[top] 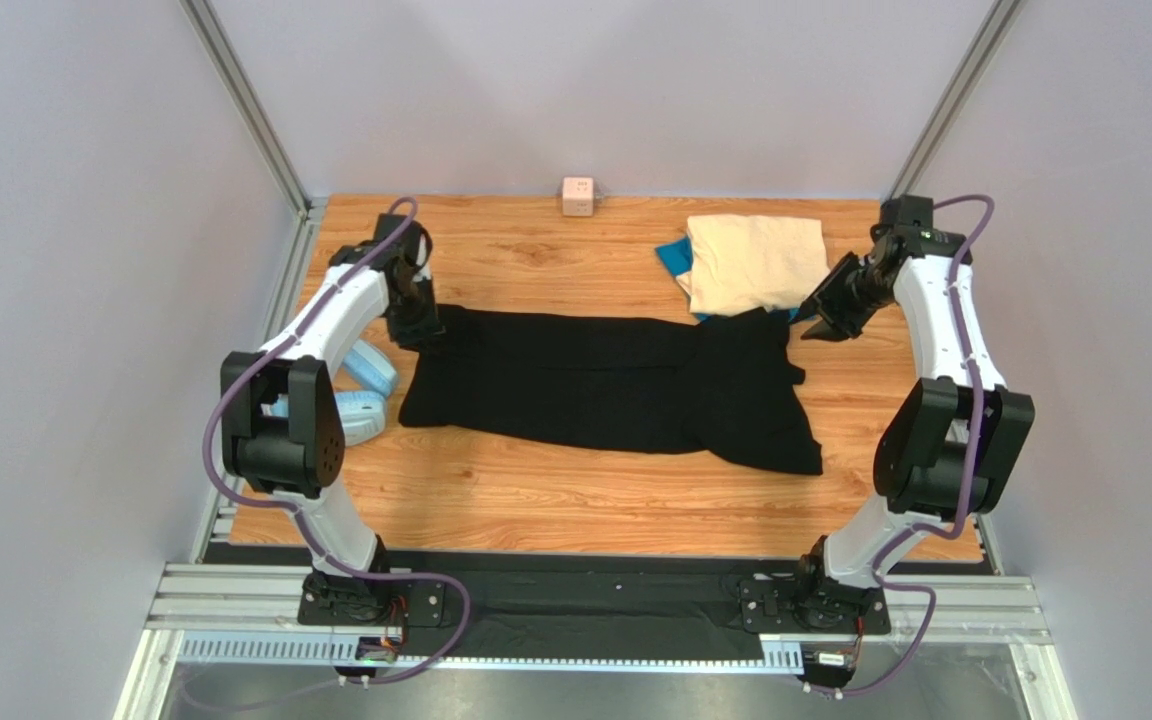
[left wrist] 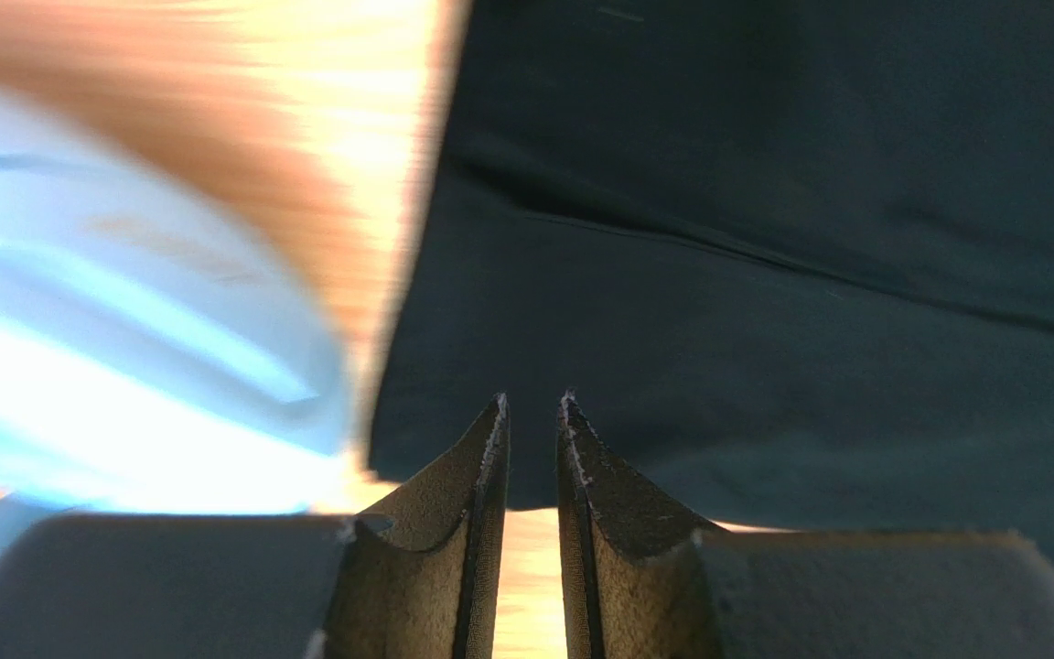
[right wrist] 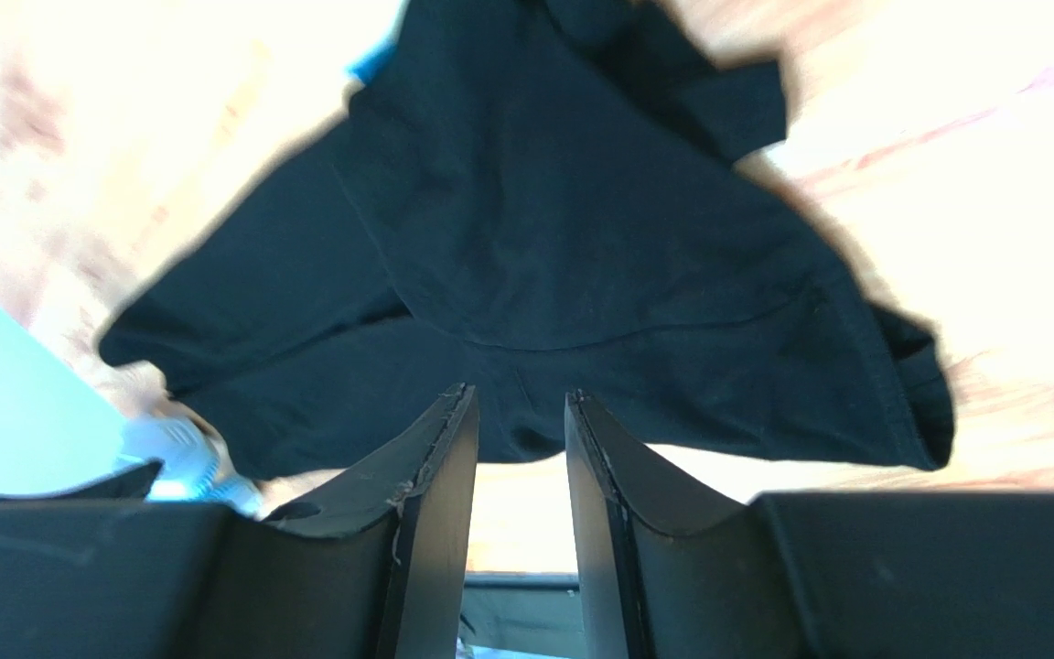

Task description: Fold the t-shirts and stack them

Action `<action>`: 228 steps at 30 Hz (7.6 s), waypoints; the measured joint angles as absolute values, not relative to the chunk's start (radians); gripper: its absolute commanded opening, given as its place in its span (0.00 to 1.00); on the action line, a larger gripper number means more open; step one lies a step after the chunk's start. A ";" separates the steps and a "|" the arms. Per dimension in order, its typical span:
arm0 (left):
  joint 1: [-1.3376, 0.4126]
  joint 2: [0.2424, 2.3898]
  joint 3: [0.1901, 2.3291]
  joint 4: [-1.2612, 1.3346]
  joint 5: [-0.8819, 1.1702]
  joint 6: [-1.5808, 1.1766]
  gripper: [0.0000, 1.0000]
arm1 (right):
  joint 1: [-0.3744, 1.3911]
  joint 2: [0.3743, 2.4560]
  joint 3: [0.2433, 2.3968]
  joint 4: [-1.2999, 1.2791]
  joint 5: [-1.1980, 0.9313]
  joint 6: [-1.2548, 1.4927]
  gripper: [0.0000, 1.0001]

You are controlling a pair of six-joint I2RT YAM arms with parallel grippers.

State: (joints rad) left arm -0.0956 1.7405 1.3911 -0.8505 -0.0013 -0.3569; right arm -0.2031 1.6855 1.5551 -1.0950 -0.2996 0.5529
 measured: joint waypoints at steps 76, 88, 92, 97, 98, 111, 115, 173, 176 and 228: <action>-0.588 1.875 1.470 -1.000 0.286 -0.306 0.06 | 0.076 1.624 1.024 -1.172 -0.121 0.484 0.20; -0.728 2.057 1.456 -0.967 0.309 -0.305 0.00 | 0.076 1.818 1.094 -1.121 -0.019 0.516 0.00; -0.720 2.049 1.418 -0.952 0.309 -0.307 0.00 | 0.076 1.851 1.136 -1.119 0.023 0.527 0.00; -0.720 2.040 1.408 -0.941 0.302 -0.307 0.00 | 0.076 1.891 1.184 -1.136 0.048 0.530 0.00; -0.720 2.040 1.408 -0.941 0.300 -0.308 0.00 | 0.076 1.899 1.192 -1.145 0.049 0.530 0.00; -0.715 1.993 1.319 -0.904 0.313 -0.361 0.00 | 0.072 1.959 1.290 -1.167 0.088 0.524 0.00; -0.712 1.974 1.289 -0.892 0.320 -0.363 0.00 | 0.061 1.974 1.325 -1.162 0.088 0.520 0.00; -0.540 2.177 1.669 -0.870 0.183 -0.381 0.00 | 0.202 2.319 1.948 -1.087 -0.052 0.425 0.00; -0.530 2.169 1.655 -0.862 0.192 -0.384 0.00 | 0.205 2.316 1.945 -1.084 -0.041 0.425 0.00; -0.487 1.814 1.394 -0.921 0.065 -0.316 0.03 | 0.279 1.946 1.429 -1.071 -0.121 0.439 0.09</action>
